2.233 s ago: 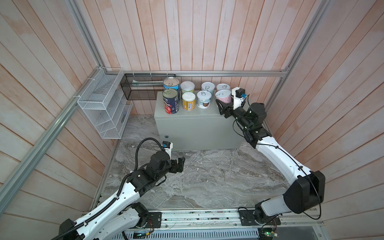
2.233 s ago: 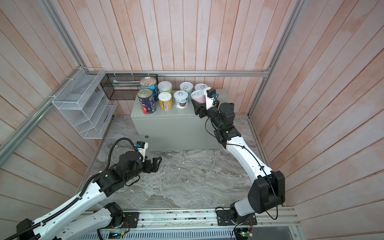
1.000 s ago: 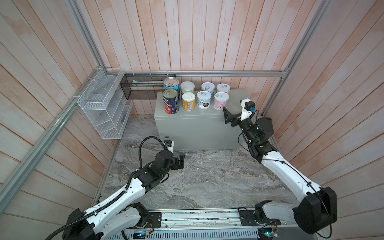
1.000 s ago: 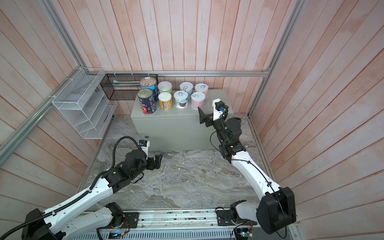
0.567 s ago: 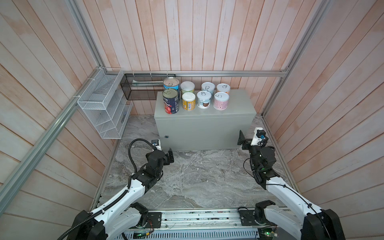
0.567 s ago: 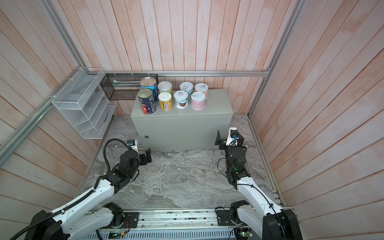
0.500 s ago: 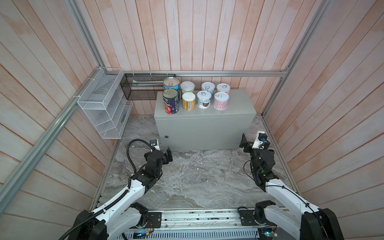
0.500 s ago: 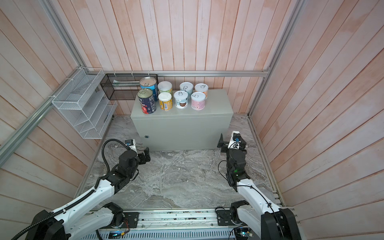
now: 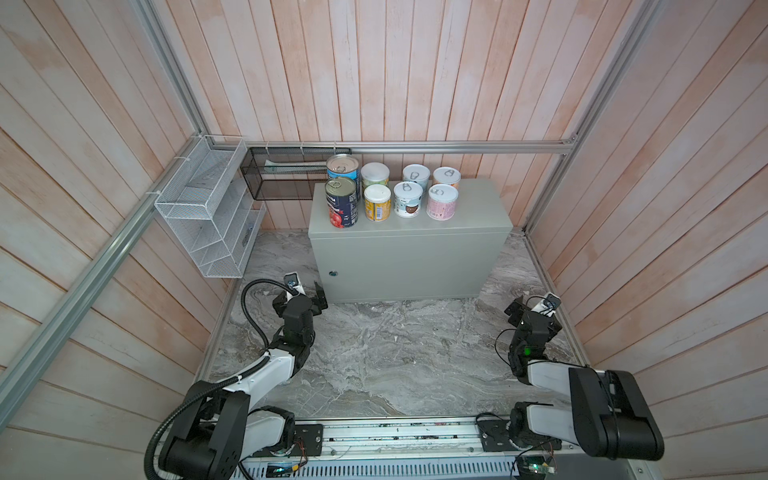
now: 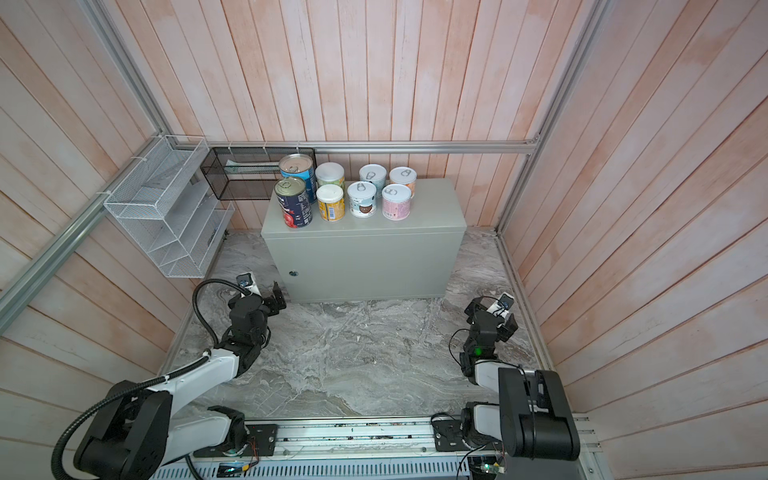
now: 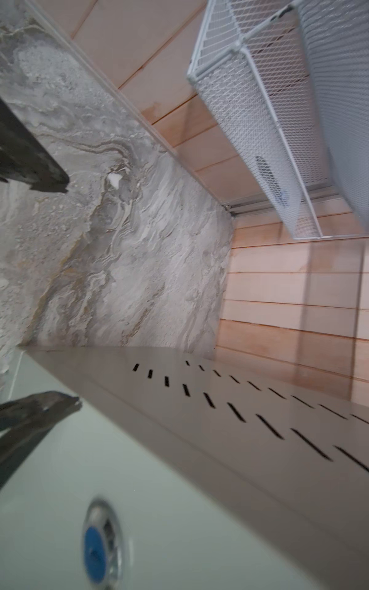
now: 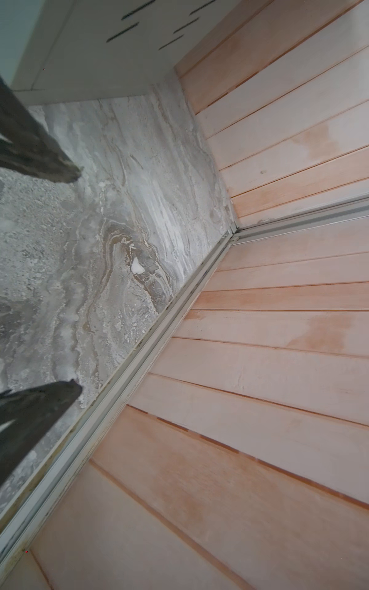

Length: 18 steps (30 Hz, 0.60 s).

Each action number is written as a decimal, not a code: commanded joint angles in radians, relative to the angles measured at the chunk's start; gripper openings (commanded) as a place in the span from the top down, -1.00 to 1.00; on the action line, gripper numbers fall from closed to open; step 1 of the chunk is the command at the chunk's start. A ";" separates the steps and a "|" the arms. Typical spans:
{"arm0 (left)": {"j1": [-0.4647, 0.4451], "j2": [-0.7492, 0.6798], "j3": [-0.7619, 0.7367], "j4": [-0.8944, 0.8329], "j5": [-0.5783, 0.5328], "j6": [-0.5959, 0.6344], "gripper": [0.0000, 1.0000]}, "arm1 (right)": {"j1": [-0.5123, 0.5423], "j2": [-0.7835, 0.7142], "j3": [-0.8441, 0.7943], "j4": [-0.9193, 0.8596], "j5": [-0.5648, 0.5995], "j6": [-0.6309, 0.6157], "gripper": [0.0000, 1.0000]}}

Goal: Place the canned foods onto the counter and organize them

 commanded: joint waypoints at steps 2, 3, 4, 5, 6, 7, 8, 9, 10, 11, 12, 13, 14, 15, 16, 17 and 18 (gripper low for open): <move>0.043 0.116 -0.016 0.189 -0.018 0.131 -1.00 | -0.010 0.076 0.046 0.114 -0.003 -0.003 -0.95; 0.051 0.137 -0.015 0.197 -0.001 0.138 -0.99 | -0.010 0.075 0.061 0.083 -0.008 -0.001 -0.96; 0.064 0.158 -0.017 0.219 0.035 0.148 -1.00 | -0.010 0.069 0.081 0.033 -0.029 -0.004 -0.96; 0.074 0.178 -0.011 0.229 0.064 0.155 -1.00 | -0.010 0.074 0.088 0.025 -0.045 -0.016 -0.96; 0.081 0.193 0.001 0.228 0.079 0.160 -1.00 | -0.008 0.081 0.087 0.043 -0.053 -0.027 -0.96; 0.089 0.206 0.019 0.211 0.094 0.165 -1.00 | -0.004 0.083 0.089 0.044 -0.067 -0.037 -0.96; 0.102 0.223 0.030 0.217 0.111 0.176 -1.00 | 0.000 0.084 0.090 0.044 -0.081 -0.050 -0.96; 0.113 0.247 0.035 0.239 0.120 0.183 -0.99 | 0.001 0.088 0.088 0.054 -0.084 -0.055 -0.96; 0.142 0.280 0.042 0.259 0.158 0.157 -1.00 | 0.005 0.092 0.090 0.057 -0.089 -0.064 -0.96; 0.170 0.299 0.061 0.259 0.190 0.138 -1.00 | 0.009 0.095 0.093 0.057 -0.093 -0.071 -0.96; 0.188 0.288 0.095 0.163 0.217 0.110 -1.00 | 0.012 0.099 0.095 0.059 -0.096 -0.076 -0.96; 0.206 0.293 0.093 0.163 0.246 0.102 -1.00 | 0.015 0.104 0.101 0.057 -0.097 -0.081 -0.96; 0.208 0.284 0.079 0.184 0.249 0.102 -1.00 | 0.021 0.110 0.102 0.058 -0.099 -0.091 -0.96; 0.209 0.274 0.063 0.196 0.259 0.101 -1.00 | 0.026 0.115 0.103 0.065 -0.101 -0.101 -0.96; 0.209 0.266 0.035 0.243 0.263 0.104 -1.00 | 0.028 0.118 0.104 0.071 -0.111 -0.110 -0.96; 0.211 0.256 0.010 0.278 0.268 0.099 -1.00 | 0.031 0.118 0.101 0.076 -0.127 -0.117 -0.96; 0.216 0.251 -0.014 0.314 0.278 0.095 -1.00 | 0.031 0.118 0.095 0.088 -0.143 -0.126 -0.96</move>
